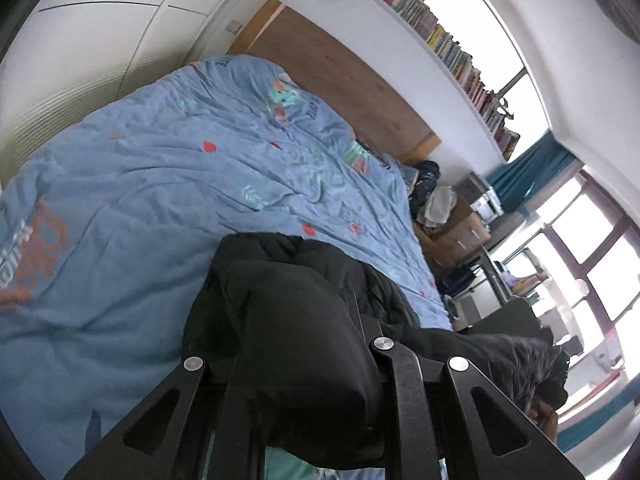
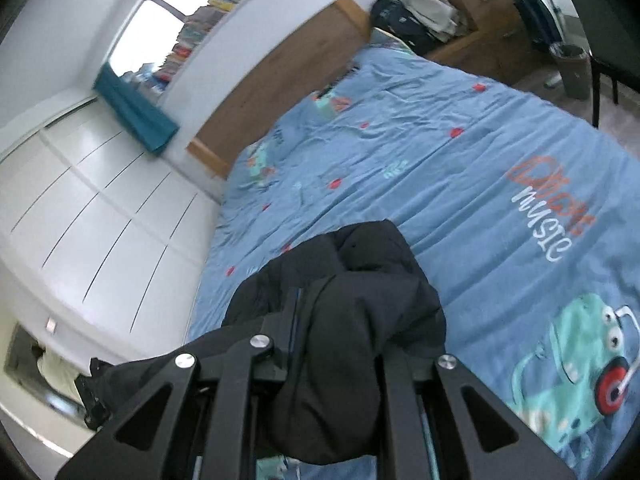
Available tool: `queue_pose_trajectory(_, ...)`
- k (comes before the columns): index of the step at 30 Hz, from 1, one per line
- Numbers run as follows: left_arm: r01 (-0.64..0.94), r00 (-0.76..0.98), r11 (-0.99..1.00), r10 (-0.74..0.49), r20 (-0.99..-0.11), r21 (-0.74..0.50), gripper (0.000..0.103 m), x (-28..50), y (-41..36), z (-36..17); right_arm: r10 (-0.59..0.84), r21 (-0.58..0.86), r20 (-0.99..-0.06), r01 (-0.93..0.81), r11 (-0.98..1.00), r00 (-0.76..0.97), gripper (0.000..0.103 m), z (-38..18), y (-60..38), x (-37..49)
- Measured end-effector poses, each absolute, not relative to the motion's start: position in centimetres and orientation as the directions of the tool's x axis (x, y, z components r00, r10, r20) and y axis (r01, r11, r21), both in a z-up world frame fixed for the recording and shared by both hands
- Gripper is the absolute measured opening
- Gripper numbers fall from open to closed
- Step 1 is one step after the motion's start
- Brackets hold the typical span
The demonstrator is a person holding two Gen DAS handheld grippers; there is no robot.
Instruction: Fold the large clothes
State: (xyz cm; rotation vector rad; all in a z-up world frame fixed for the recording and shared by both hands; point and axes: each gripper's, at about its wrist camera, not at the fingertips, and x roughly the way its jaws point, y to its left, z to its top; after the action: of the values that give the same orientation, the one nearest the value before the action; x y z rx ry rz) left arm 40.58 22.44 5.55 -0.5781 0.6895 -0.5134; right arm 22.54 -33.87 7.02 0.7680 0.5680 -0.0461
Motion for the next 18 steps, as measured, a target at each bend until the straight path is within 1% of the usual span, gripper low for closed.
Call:
queue_pose_trajectory(7, 0.182, 0.661, 0.779, -0.549, -0.511, -0.600, 0.016, 48.6, 19.8, 4.0, 0.087, 0.643, -0.570, 0.378, 0.666, 0.817, 0.013, 4.3, -36.7, 30.7)
queue_pose_trajectory(11, 0.144, 0.658, 0.801, -0.516, -0.548, -0.581, 0.018, 53.1, 18.7, 2.5, 0.060, 0.628, -0.603, 0.427, 0.651, 0.796, 0.013, 2.7, -38.1, 35.3)
queue_pose_trajectory(13, 0.123, 0.656, 0.808, -0.501, -0.564, -0.575, 0.020, 55.1, 18.0, 1.4, 0.053, 0.623, -0.613, 0.441, 0.646, 0.788, 0.013, 1.9, -38.7, 37.1)
queue_pose_trajectory(18, 0.079, 0.642, 0.819, -0.477, -0.600, -0.568, 0.022, 59.2, 16.2, -2.2, 0.044, 0.613, -0.649, 0.488, 0.621, 0.760, 0.013, -1.3, -40.1, 41.3)
